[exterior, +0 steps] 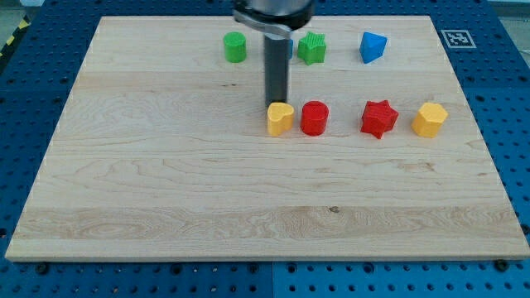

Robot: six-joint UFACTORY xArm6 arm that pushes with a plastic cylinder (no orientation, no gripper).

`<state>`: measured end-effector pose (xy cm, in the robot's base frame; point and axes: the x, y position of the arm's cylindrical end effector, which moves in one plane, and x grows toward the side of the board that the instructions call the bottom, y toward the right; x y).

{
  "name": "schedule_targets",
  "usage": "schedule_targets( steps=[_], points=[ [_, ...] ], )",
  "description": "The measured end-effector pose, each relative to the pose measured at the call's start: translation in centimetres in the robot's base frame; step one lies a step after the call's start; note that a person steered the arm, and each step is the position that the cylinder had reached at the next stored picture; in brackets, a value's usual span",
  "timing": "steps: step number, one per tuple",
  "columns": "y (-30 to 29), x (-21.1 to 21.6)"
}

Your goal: Slide the red star to the yellow hexagon

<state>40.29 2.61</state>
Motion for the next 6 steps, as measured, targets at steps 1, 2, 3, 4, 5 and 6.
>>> schedule_targets(
  steps=[1, 2, 3, 4, 5, 6],
  points=[
    [4.8, 0.0],
    [8.1, 0.0],
    [8.2, 0.2],
    [9.7, 1.2],
    [12.0, 2.0],
    [13.4, 3.1]
  ],
)
